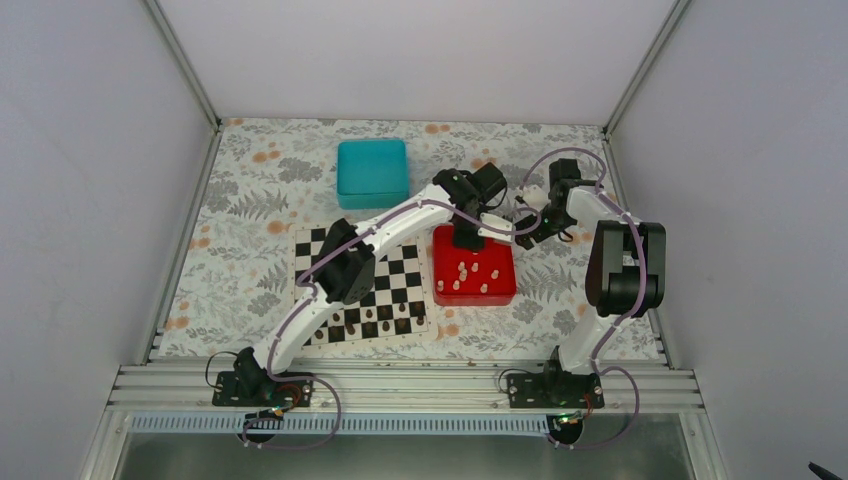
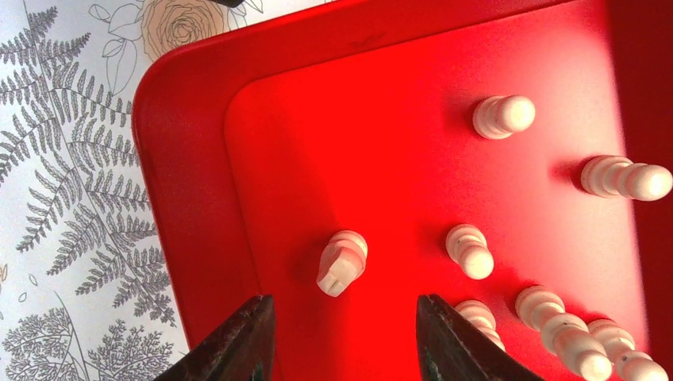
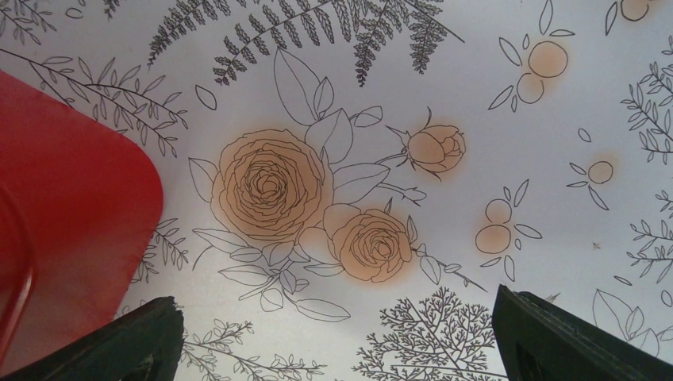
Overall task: Set up the chess pieces on the board
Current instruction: Pick up the chess piece from the storage box.
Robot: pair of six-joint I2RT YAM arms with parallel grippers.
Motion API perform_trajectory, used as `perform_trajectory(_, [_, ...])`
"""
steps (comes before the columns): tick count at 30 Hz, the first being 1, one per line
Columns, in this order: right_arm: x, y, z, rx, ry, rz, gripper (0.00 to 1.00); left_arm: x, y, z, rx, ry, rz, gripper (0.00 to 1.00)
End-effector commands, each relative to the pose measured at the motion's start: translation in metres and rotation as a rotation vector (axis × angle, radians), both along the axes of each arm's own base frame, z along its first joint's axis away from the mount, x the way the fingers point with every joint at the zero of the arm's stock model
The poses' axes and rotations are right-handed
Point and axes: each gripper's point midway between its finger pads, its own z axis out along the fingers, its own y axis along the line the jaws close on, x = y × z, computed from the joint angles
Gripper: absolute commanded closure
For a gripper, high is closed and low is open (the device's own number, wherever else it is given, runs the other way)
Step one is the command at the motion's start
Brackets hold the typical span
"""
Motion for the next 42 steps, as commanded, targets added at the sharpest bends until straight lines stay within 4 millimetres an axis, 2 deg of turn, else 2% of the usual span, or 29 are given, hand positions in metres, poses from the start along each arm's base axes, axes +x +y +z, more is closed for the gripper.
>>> perform_trajectory(1, [0.0,0.004,0.0,0.011,0.005,0.009,0.0,-0.002,-0.003,-0.022,0.011,0.026,-0.016,0.55])
perform_trajectory(16, [0.001,0.004,0.002,0.013,-0.003,0.012,0.0,0.001,-0.007,-0.039,0.014,0.024,-0.015,0.56])
perform_trajectory(23, [0.001,0.004,0.002,0.014,-0.002,0.013,0.0,0.003,-0.009,-0.041,0.011,0.022,-0.01,0.68])
perform_trajectory(32, [0.001,0.005,0.002,0.014,-0.003,0.014,0.0,0.003,-0.008,-0.042,0.017,0.028,-0.007,0.97])
perform_trajectory(37, [0.0,0.005,0.001,0.014,0.001,0.014,0.0,0.003,-0.004,-0.036,0.023,0.018,-0.002,0.97])
perform_trajectory(42, [0.0,0.005,0.0,0.014,0.002,0.015,0.0,0.002,0.009,-0.018,0.047,0.003,0.011,0.97])
